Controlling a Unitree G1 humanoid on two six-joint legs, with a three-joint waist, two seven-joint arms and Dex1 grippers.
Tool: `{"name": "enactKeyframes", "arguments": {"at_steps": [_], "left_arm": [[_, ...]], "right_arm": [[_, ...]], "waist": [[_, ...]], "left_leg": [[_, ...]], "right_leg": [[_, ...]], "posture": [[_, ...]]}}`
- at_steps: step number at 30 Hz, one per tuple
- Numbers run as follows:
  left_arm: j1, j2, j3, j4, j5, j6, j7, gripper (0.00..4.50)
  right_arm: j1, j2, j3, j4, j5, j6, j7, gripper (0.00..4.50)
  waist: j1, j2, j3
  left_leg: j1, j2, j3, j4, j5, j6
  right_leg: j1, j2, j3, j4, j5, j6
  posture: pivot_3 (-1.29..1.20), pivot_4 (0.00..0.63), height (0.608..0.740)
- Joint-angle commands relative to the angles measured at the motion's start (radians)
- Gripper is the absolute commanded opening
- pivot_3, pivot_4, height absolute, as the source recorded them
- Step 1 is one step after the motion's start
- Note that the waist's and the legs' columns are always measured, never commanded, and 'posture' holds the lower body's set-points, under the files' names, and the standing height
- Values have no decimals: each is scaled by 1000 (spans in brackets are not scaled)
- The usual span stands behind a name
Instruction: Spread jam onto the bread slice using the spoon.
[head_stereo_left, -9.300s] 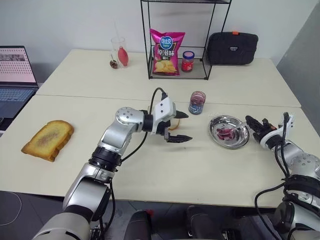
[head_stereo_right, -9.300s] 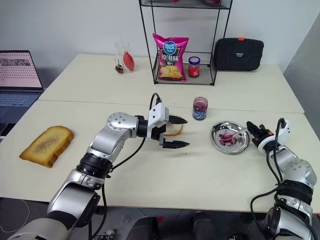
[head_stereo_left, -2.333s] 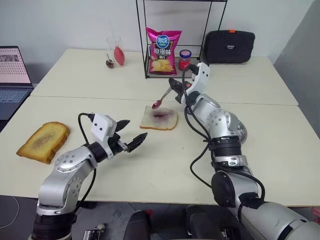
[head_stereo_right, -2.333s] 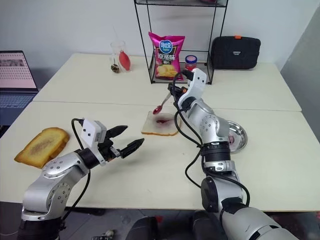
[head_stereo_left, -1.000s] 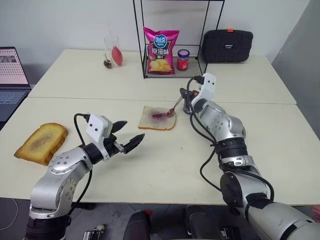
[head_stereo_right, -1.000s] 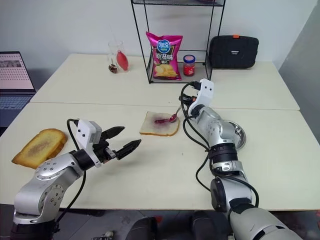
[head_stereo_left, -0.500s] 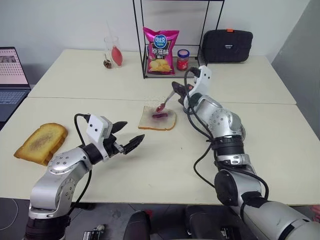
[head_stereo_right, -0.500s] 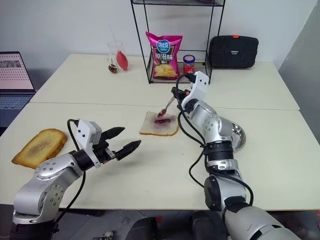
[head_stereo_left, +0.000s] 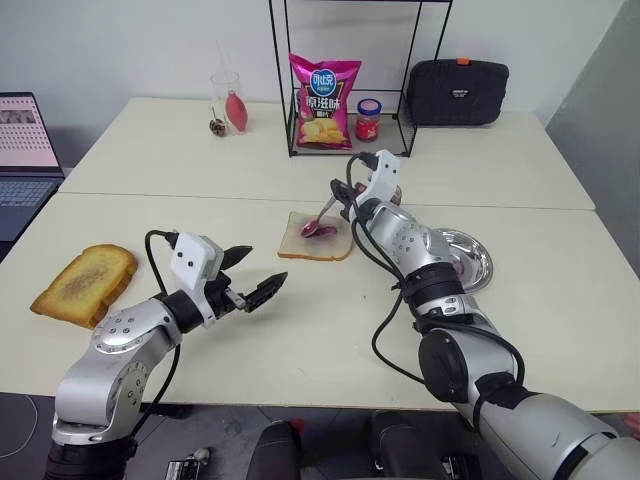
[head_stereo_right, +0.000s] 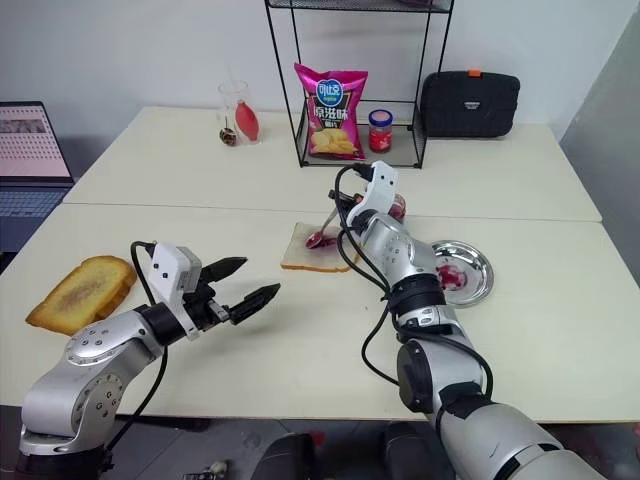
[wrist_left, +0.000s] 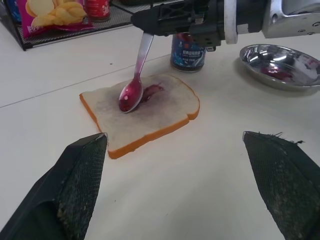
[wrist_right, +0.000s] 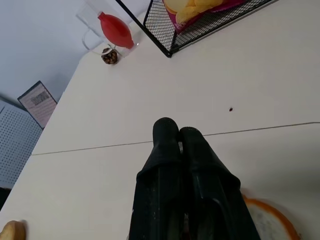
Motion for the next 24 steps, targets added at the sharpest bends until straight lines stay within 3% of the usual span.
{"name": "enactKeyframes", "arguments": {"at_steps": [1, 10, 18, 24], "left_arm": [[-1, 10, 21, -35, -19, -8, 0, 4500], [-41, 10, -3, 3, -15, -14, -21, 4500], [-75, 17, -20, 35, -11, -15, -54, 4500], [-187, 74, -33, 43, -73, 56, -133, 4500]], "right_arm": [[-8, -29, 9, -45, -14, -11, 18, 66], [70, -93, 25, -198, -8, 80, 11, 66], [123, -88, 35, -426, 45, 237, 13, 66], [158, -146, -47, -689, 192, 432, -6, 66]], "waist": [[0, 0, 0], [2, 0, 0], [2, 0, 0], [5, 0, 0]], "left_leg": [[0, 0, 0, 0, 0, 0], [0, 0, 0, 0, 0, 0], [0, 0, 0, 0, 0, 0], [-1, 0, -1, 0, 0, 0]], "right_leg": [[0, 0, 0, 0, 0, 0], [0, 0, 0, 0, 0, 0], [0, 0, 0, 0, 0, 0], [0, 0, -1, 0, -1, 1]], "posture": [[0, 150, 740], [0, 150, 740], [0, 150, 740], [0, 150, 740]]}}
